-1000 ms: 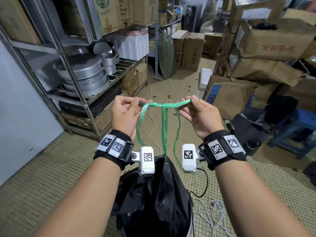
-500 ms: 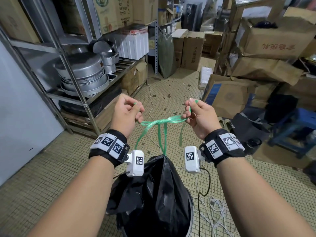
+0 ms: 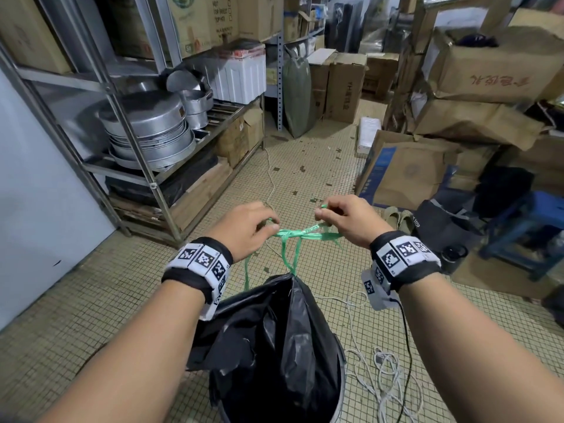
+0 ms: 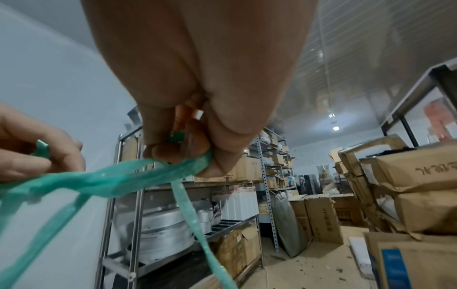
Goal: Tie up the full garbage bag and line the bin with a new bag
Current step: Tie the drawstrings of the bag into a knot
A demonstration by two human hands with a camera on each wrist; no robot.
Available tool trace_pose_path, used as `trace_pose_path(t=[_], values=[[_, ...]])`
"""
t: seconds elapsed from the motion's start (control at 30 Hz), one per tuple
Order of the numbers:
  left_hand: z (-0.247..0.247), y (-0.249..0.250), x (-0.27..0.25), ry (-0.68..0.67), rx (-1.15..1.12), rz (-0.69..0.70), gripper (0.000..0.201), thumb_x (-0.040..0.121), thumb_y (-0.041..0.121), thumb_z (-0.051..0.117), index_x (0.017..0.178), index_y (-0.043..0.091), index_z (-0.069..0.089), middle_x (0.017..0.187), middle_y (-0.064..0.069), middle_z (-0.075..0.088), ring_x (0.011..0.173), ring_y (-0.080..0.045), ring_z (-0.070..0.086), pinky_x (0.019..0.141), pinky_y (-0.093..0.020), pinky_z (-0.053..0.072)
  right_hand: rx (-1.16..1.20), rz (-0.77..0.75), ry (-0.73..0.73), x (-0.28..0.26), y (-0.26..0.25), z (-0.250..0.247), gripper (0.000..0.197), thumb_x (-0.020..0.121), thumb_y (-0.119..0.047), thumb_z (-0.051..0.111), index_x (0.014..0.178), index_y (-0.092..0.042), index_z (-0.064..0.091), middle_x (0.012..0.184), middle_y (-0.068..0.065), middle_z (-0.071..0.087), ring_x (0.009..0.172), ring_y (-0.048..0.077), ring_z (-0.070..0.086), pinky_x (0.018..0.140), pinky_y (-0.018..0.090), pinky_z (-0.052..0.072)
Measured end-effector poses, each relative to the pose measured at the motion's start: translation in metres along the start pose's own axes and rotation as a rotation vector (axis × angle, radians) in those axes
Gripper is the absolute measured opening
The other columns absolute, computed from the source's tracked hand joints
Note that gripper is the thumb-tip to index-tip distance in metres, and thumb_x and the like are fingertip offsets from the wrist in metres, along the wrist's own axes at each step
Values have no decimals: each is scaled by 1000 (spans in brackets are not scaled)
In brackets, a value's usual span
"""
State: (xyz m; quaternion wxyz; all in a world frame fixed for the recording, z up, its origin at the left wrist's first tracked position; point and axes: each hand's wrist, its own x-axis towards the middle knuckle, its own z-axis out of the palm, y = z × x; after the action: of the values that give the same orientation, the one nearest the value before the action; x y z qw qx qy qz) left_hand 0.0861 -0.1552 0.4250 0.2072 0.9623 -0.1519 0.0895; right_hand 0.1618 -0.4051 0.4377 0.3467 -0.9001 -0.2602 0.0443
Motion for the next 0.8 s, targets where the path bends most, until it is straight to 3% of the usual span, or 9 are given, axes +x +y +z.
trace_pose_path(t=[0.1,0.23,0.4,0.53,0.63,0.73,0.8], values=[[6,-4,0,-130,148,-3,30,99,47,51,115,28,69,85,16,44,85,-10,50,76,-33,46,-94,-76,-112,-4,2,1,28,87,-44,72,72,-21,65,68,-2,60,60,9,49,54,23,38],[11,-9,-3,-197,230,9,29,98,50,52,102,27,69,84,13,46,84,-12,51,72,-30,43,-174,-59,-215,-7,9,3,37,68,-51,85,79,-20,68,73,-8,64,64,6,54,57,20,39],[18,-18,-7,-248,273,5,35,94,57,54,94,24,64,84,11,48,84,-13,53,73,-31,44,-283,-28,-256,-7,20,10,29,70,-41,86,87,-23,71,78,-15,63,75,-3,55,61,19,38],[23,-22,-11,-290,281,-4,36,93,61,53,96,28,66,82,14,43,84,-10,50,75,-34,48,-196,54,-241,-9,26,15,35,70,-32,88,97,-27,67,83,-11,69,79,1,62,67,21,45],[24,-28,-14,-302,233,-41,40,90,62,53,91,24,66,80,13,44,83,-11,51,75,-35,48,-159,69,-220,-12,33,15,33,67,-32,89,85,-25,62,81,-9,68,75,2,60,64,20,44],[23,-36,-18,-283,139,-64,38,89,59,56,90,23,68,79,12,46,82,-13,51,73,-34,45,-131,42,-229,-15,38,13,25,67,-33,89,74,-24,67,74,-8,66,64,-6,56,53,10,38],[24,-40,-21,-239,80,-62,34,89,55,60,92,23,72,77,13,46,80,-12,49,72,-34,43,-92,35,-236,-16,39,13,20,67,-33,89,72,-28,70,73,-9,67,64,-12,55,52,8,40]])
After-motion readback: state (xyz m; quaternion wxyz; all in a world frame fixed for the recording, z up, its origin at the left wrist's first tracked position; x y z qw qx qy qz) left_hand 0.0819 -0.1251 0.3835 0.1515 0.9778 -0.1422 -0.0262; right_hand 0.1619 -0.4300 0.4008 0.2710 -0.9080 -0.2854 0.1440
